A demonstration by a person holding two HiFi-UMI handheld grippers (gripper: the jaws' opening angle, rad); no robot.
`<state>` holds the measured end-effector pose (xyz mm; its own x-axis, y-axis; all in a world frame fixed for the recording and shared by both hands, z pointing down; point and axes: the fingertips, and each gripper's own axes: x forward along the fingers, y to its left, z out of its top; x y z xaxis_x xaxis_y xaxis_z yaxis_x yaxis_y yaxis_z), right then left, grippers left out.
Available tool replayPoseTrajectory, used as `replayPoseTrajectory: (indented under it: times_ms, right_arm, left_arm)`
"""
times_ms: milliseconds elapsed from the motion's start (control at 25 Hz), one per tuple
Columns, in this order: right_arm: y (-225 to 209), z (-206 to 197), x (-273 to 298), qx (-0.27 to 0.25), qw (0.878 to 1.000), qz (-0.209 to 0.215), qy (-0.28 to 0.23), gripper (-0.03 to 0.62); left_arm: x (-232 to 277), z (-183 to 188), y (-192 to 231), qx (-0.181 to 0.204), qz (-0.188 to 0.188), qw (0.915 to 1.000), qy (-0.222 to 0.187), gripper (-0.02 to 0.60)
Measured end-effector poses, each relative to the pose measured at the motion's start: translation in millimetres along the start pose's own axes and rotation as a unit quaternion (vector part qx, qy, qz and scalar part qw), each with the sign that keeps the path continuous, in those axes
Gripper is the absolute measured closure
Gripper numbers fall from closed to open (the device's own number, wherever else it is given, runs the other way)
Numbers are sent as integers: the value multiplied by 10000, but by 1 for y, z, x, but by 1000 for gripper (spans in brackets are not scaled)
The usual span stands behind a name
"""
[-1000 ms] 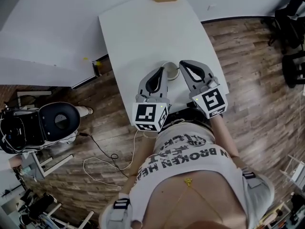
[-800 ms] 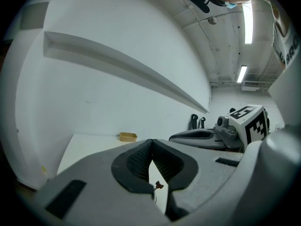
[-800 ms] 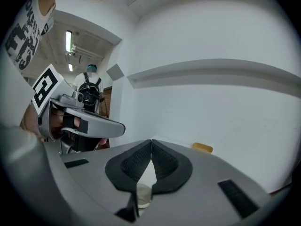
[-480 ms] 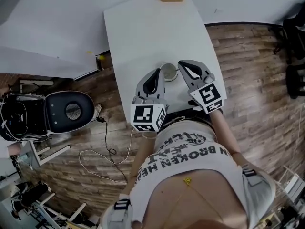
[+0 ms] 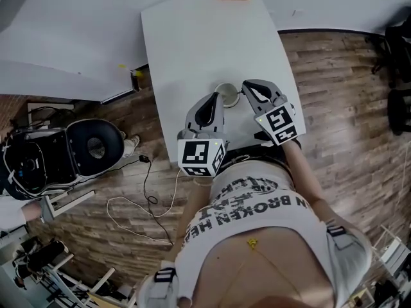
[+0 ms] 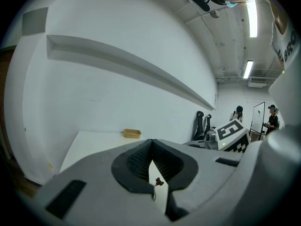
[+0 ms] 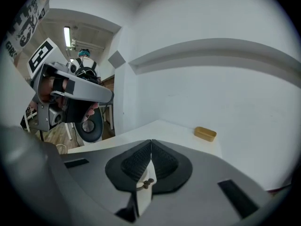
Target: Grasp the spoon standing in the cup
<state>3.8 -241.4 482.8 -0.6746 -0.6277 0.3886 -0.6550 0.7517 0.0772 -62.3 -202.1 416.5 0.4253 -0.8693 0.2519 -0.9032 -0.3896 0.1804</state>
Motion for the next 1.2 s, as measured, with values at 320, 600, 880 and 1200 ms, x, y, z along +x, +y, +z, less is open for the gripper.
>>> replayPoseTrajectory:
  times_ms: [320, 600, 880, 1200]
  right_arm:
    - [-2, -27, 14, 52, 9994, 70, 346, 586]
    - [1, -48, 22, 97, 9978, 194, 631, 586]
    - [-1, -59, 32, 251, 9957, 247, 855, 586]
    - [-7, -76, 41, 592, 9914, 227, 1141, 585]
  left_arm:
    - [0, -2, 6, -42, 98, 9999, 44, 586]
    - [0, -5, 6, -77, 147, 9998, 79, 586]
    - [-1, -10, 11, -136, 250, 9995, 126, 586]
    - [4, -16, 23, -223, 271, 9991, 236, 586]
